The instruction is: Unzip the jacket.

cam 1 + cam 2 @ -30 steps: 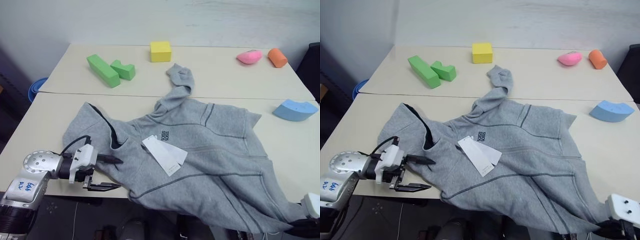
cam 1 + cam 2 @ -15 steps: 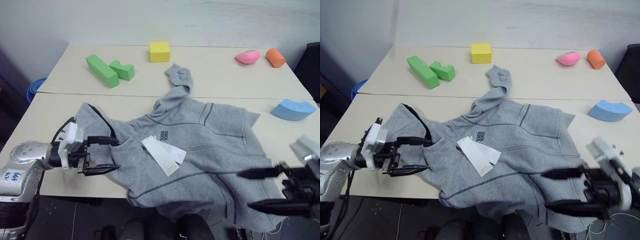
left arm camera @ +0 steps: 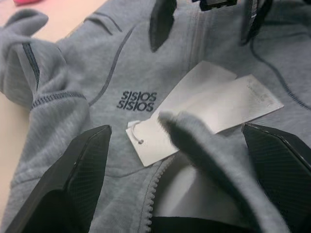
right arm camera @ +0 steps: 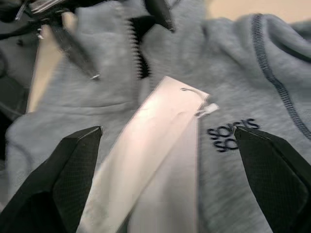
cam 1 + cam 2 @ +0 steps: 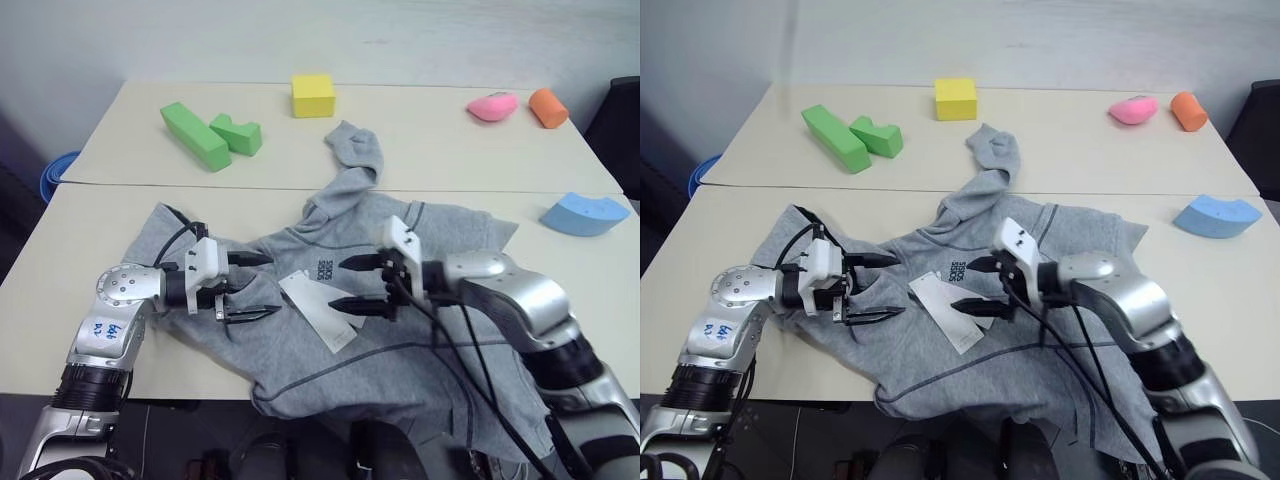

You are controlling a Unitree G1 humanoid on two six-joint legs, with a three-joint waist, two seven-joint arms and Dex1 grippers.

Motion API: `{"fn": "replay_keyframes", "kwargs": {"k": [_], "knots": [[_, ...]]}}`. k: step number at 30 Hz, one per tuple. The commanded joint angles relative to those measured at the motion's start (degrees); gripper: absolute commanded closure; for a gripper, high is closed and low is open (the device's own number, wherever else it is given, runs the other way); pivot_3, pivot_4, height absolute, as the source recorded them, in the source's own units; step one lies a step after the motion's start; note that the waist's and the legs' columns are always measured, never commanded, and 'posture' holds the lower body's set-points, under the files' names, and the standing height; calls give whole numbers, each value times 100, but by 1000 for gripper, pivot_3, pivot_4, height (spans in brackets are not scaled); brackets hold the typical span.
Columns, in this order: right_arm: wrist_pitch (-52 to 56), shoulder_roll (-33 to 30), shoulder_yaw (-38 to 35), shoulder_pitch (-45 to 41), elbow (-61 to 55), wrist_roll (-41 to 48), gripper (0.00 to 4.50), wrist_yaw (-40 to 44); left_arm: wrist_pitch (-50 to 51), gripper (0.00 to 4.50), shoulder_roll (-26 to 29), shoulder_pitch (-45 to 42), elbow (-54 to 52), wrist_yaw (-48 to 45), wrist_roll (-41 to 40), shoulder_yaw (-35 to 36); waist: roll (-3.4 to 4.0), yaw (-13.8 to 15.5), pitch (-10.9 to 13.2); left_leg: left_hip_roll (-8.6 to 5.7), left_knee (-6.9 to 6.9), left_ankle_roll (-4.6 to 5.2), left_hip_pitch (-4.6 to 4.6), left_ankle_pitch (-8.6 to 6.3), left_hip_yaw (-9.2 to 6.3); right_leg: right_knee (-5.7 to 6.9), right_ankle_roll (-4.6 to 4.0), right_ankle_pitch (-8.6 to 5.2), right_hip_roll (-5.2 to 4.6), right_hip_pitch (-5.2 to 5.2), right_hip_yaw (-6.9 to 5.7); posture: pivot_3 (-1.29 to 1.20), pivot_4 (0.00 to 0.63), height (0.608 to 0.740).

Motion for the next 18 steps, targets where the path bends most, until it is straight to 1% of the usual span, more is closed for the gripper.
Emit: {"fn": "replay_keyframes", "kwargs": {"k": [1,4,6,9,13,16,18], "knots": [[95,247,96,-165,311,-133,13,87,-225,0,130,134,70,-69,127,35,0,-2,0,2,0,0,0,1,-1,0,0,0,0,0,0,0,150,740],[378,496,-19,-213,455,51,13,205,-316,0,184,207,161,-55,243,30,0,-7,0,2,1,2,0,3,-2,2,0,0,-3,0,2,0,150,740],[781,615,-29,-254,486,238,13,319,-319,0,199,228,297,39,358,24,0,-4,0,2,2,3,0,3,-3,3,0,0,-3,1,1,0,150,740],[1009,728,202,-257,541,140,13,403,-342,0,210,284,551,107,492,23,1,-5,0,1,4,4,0,4,-6,6,1,1,-5,2,0,0,150,740],[1320,975,199,-285,631,238,13,441,-400,0,208,327,742,161,579,25,1,-18,-1,1,4,3,2,4,-6,9,1,1,-5,2,0,0,150,740],[1532,1137,197,-322,648,293,535,443,-449,0,153,287,810,128,527,31,2,-52,-1,2,4,2,7,4,-6,14,1,1,-6,5,2,0,150,740],[1511,1190,296,-321,738,178,1186,428,-456,0,121,273,799,105,492,18,2,-62,-2,1,4,2,8,5,-6,17,0,1,-8,5,1,0,150,740]]}}
